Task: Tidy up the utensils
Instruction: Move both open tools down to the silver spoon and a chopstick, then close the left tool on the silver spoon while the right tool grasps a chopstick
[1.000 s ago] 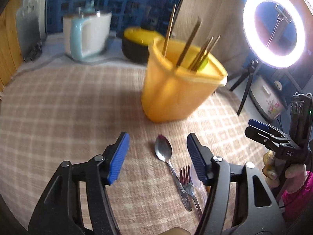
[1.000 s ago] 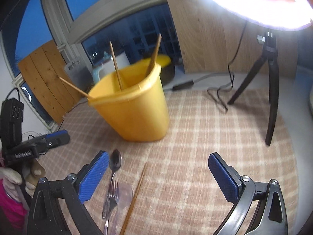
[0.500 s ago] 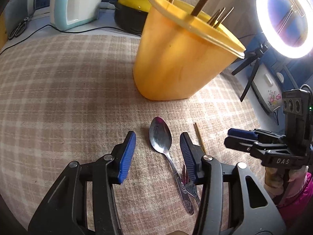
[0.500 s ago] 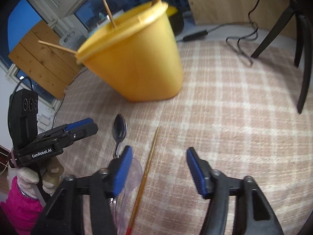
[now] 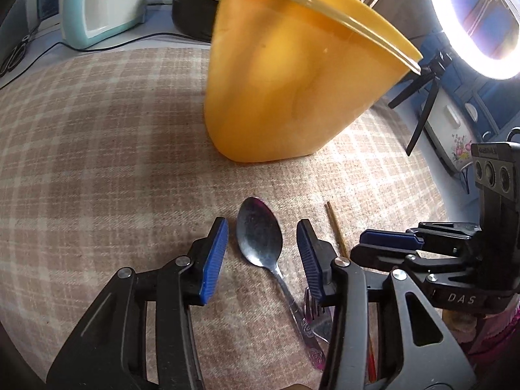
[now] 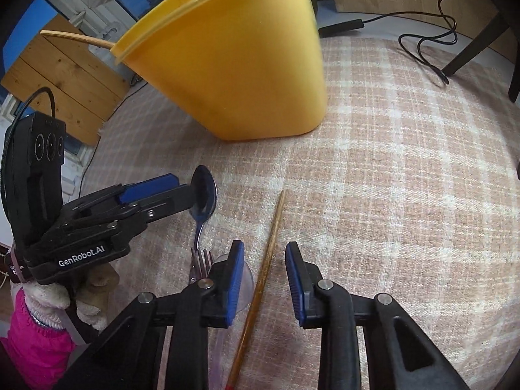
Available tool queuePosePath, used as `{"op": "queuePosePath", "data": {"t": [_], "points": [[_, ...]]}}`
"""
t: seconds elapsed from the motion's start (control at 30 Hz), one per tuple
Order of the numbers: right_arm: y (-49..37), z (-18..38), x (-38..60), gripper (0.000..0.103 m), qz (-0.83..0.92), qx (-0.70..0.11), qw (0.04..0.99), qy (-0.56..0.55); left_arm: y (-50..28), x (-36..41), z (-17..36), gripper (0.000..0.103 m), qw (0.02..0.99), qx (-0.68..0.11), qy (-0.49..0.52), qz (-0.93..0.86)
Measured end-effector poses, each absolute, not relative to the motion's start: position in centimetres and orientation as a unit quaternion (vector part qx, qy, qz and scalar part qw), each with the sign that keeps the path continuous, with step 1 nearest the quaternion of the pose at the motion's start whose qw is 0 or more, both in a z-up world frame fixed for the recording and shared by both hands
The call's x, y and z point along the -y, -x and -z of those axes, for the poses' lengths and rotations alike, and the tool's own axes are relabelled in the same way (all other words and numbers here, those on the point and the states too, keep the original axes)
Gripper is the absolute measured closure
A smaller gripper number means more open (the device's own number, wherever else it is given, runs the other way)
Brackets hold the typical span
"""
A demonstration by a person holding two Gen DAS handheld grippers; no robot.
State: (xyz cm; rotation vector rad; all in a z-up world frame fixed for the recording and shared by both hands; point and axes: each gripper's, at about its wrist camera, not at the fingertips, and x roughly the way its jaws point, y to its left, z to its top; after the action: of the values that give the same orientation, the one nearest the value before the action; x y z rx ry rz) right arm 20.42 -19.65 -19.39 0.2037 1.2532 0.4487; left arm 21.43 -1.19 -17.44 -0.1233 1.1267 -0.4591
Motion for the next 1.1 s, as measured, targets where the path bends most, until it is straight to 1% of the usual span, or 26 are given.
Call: {"op": "queuePosePath", "data": {"t": [0.2, 0.27, 0.33, 0.37, 0.43, 0.57, 0.9, 1.0, 1.07, 1.1], "points": [[-20.6, 19.6, 19.7, 0.079, -0.206, -0.583, 0.780, -0.097, -21.9, 2.7, 18.3, 0.059, 0.819, -0.534, 0.025, 0.210], [-20.7, 19.7, 19.8, 0.080, -0.205, -0.582, 0.781, -0.097, -22.1, 3.0, 18.6, 0.069, 0.818, -0.536, 0.026, 0.207], [-20.7, 19.7, 19.9, 0.080, -0.204, -0.582, 0.781, -0.097, -22.2, 3.1, 18.6, 0.073, 0.822, -0.532, 0.023, 0.202], [-20.7, 19.7, 19.9, 0.080, -0.204, -0.582, 0.781, -0.097, -22.2, 3.1, 18.6, 0.081, 0.823, -0.531, 0.023, 0.201], [-20.8, 19.7, 19.7, 0.080, -0.203, -0.583, 0.781, -0.096, -22.2, 3.0, 18.7, 0.090, 0.824, -0.530, 0.021, 0.196], [-21.0, 19.9, 19.2, 0.080, -0.200, -0.588, 0.779, -0.089, -21.9, 2.8, 18.6, 0.095, 0.831, -0.520, 0.020, 0.196], [-21.7, 20.5, 16.1, 0.085, -0.186, -0.602, 0.775, -0.052, -21.2, 1.3, 18.1, 0.100, 0.836, -0.510, 0.035, 0.201], [-21.8, 20.3, 14.6, 0.089, -0.178, -0.603, 0.778, -0.019, -21.1, 1.1, 18.1, 0.100, 0.836, -0.509, 0.040, 0.201], [-21.9, 20.3, 14.0, 0.098, -0.172, -0.604, 0.778, -0.001, -21.2, 1.4, 18.2, 0.100, 0.836, -0.509, 0.042, 0.201], [-22.1, 20.3, 13.8, 0.098, -0.171, -0.605, 0.778, 0.004, -21.1, 1.4, 18.2, 0.100, 0.836, -0.509, 0.044, 0.201]]}}
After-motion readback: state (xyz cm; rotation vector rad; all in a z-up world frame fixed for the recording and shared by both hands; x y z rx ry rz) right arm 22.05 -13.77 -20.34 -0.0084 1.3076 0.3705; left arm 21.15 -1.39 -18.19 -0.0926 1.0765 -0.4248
